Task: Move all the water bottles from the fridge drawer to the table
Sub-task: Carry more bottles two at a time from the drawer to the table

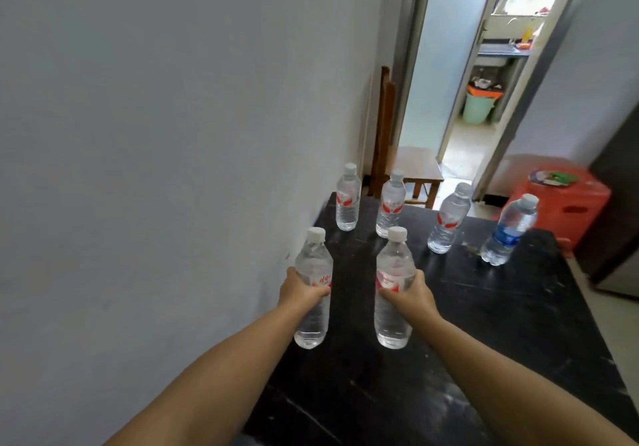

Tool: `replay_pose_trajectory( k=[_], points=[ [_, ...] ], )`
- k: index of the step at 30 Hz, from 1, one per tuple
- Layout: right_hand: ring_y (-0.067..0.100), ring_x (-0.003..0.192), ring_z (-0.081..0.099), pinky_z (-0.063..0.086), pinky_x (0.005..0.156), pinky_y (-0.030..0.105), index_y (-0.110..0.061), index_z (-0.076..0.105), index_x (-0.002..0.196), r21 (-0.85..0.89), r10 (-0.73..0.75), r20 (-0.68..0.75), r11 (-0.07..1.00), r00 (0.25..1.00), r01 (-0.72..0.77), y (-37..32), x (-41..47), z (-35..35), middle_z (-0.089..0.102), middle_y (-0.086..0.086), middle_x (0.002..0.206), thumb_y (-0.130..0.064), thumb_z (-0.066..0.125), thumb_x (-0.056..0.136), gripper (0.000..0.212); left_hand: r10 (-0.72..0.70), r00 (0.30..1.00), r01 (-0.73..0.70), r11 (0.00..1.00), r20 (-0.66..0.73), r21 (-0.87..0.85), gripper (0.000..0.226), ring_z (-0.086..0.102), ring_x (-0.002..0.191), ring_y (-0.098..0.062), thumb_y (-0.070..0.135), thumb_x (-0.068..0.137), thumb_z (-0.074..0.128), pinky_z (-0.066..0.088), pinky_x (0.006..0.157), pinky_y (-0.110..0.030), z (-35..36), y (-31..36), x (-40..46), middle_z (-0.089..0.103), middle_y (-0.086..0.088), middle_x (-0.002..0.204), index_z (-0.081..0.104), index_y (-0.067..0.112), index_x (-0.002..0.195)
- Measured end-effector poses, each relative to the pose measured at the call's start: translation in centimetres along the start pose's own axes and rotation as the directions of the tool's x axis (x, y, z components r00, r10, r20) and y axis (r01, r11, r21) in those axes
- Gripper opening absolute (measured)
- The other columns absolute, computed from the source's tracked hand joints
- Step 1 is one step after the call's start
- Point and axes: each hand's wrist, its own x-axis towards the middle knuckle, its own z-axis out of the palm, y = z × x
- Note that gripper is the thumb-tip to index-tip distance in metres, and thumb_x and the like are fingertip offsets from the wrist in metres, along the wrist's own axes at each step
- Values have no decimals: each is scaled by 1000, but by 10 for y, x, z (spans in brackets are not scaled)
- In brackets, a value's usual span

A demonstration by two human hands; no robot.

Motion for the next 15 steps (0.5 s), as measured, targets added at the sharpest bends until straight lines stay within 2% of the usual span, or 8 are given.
replay_pose_trajectory(
  k=[4, 7, 9, 12, 15],
  points=[
    [27, 108, 60, 49, 93, 41, -16, 39, 127, 106, 45, -18, 993, 999, -42, -3, 43, 2, 61, 6, 114, -21, 81, 73, 68, -29, 999, 25, 997, -45, -75, 79, 55, 116, -33, 26, 67, 82, 48, 98, -41, 18, 19, 36, 53, -14, 129, 40, 17, 134],
    [27, 109, 60, 48, 96, 41, -19, 41, 127, 131, 49, -20, 990, 999, -46, -11, 77, 3, 61, 5, 114, -18, 82, 73, 67, -67, 996, 59, 989, -59, -133, 74, 53, 118, -33, 26, 68, 82, 46, 100, -43, 26, 39, 67, 52, -13, 129, 43, 18, 131],
    [25, 109, 59, 47, 96, 39, -19, 42, 129, 156, 38, -28, 987, 999, -34, -15, 99, 5, 61, 3, 115, -20, 82, 73, 69, -34, 999, 28, 989, -36, -147, 70, 56, 116, -31, 26, 69, 81, 47, 100, -42, 32, 49, 91, 57, -9, 126, 44, 18, 129],
    [20, 103, 59, 45, 90, 33, -21, 42, 129, 183, 13, -33, 983, 999, -7, -18, 120, 10, 60, -1, 111, -23, 82, 74, 68, 80, 997, -81, 986, -12, -145, 67, 57, 113, -25, 24, 72, 82, 47, 94, -32, 41, 55, 112, 60, -3, 120, 45, 17, 127],
    [18, 103, 60, 46, 90, 32, -25, 43, 129, 189, -2, -26, 982, 1000, 6, -12, 135, 19, 62, -2, 111, -23, 81, 74, 67, 148, 989, -150, 971, -24, -185, 61, 58, 104, -18, 21, 72, 82, 44, 87, -27, 56, 55, 127, 61, 1, 112, 47, 19, 122]
  ],
)
